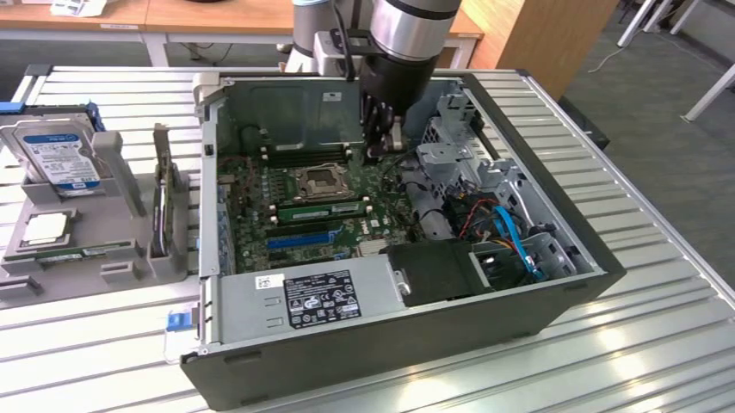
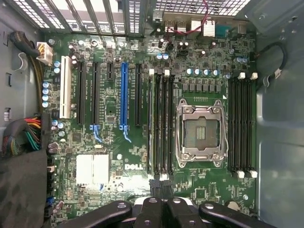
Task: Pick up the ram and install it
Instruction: 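Press down the ram until it locks into place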
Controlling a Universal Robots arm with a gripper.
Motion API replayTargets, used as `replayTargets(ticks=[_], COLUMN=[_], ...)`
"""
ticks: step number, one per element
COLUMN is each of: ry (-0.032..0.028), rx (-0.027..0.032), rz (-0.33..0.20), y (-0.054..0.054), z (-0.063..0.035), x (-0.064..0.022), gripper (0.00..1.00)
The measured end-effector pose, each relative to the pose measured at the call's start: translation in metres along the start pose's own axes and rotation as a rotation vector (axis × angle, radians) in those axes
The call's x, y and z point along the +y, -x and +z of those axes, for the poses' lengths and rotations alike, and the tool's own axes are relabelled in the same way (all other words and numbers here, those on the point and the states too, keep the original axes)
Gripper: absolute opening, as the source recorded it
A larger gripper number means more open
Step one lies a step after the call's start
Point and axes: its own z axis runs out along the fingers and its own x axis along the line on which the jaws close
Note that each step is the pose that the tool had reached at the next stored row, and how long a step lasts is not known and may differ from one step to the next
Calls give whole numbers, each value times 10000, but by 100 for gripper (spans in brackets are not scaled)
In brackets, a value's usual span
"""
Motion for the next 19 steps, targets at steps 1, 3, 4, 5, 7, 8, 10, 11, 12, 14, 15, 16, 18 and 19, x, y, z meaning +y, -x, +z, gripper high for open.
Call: replayTargets(ticks=[1, 3, 4, 5, 7, 8, 10, 11, 12, 14, 15, 16, 18, 19], ry=[0, 0, 0, 0, 0, 0, 0, 0, 0, 0, 0, 0, 0, 0], rx=[0, 0, -1, 0, 0, -1, 0, -1, -1, -1, -1, -1, -1, -1], rz=[0, 0, 0, 0, 0, 0, 0, 0, 0, 0, 0, 0, 0, 0], y=[-1, -2, -3, -3, -4, -5, -6, -7, -7, -8, -9, -10, -11, -12], z=[7, 20, 27, 35, 48, 55, 68, 74, 82, 95, 102, 110, 127, 137], x=[0, -1, -1, -1, -2, -2, -3, -3, -3, -4, -4, -4, -5, -5], gripper=[10, 10, 10, 10, 10, 10, 10, 10, 10, 10, 10, 10, 10, 10])
